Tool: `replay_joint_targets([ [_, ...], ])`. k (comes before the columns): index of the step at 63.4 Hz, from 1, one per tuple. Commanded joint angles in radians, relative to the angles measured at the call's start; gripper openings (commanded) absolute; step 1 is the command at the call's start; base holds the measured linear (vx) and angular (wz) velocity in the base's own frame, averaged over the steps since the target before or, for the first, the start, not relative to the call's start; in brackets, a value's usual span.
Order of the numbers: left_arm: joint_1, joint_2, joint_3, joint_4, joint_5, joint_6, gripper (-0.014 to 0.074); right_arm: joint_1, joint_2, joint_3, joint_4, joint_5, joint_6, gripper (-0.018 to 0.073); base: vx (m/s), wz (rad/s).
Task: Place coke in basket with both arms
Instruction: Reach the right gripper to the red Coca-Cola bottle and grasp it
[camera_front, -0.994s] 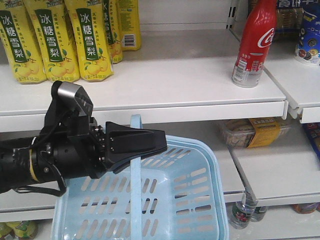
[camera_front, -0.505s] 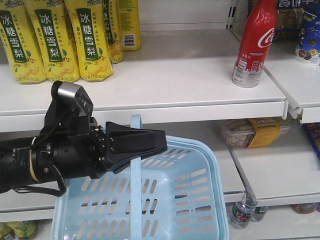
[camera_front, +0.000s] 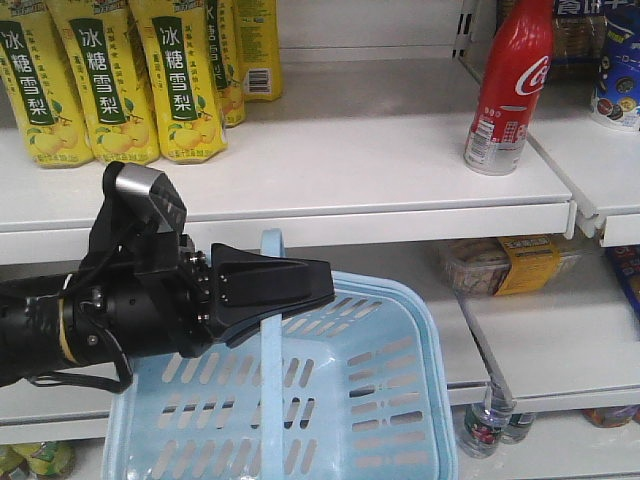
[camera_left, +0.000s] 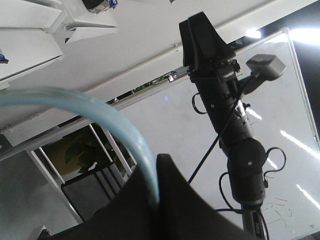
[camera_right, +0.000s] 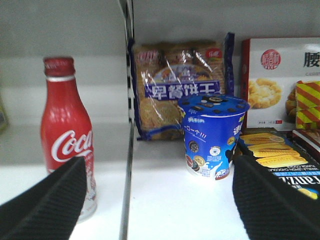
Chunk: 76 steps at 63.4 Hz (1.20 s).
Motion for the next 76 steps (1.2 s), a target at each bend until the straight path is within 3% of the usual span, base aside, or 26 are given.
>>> replay_joint_targets([
  [1, -0.005, -0.031, -0.030, -0.077, -0.218, 0.000, -0.0007, -0.005, 0.079, -0.094, 0.045, -0.005, -0.100, 0.0567, 0.00, 0.00],
  [12, -0.005, -0.031, -0.030, -0.077, -0.218, 0.000, -0.0007, 0.012, 0.177, -0.221, 0.236, 0.126, -0.323, 0.0567, 0.00, 0.00],
  [21, -0.005, -0.031, -0.030, -0.077, -0.218, 0.000, -0.0007, 0.123, 0.226, -0.294, 0.374, 0.190, -0.513, 0.0567, 0.00, 0.00],
  [28, -0.005, -0.031, -0.030, -0.077, -0.218, 0.000, -0.0007, 0.164, 0.234, -0.305, 0.415, 0.130, -0.498, 0.0567, 0.00, 0.00],
  [55, -0.005, -0.031, -0.030, -0.077, -0.218, 0.000, -0.0007, 0.163, 0.335, -0.320, 0.443, -0.039, -0.486, 0.0567, 0.00, 0.00],
  [76, -0.005, -0.031, -0.030, -0.077, -0.218, 0.000, -0.0007, 0.195, 0.514, -0.451, 0.483, -0.118, -0.494, 0.0567, 0.00, 0.00],
])
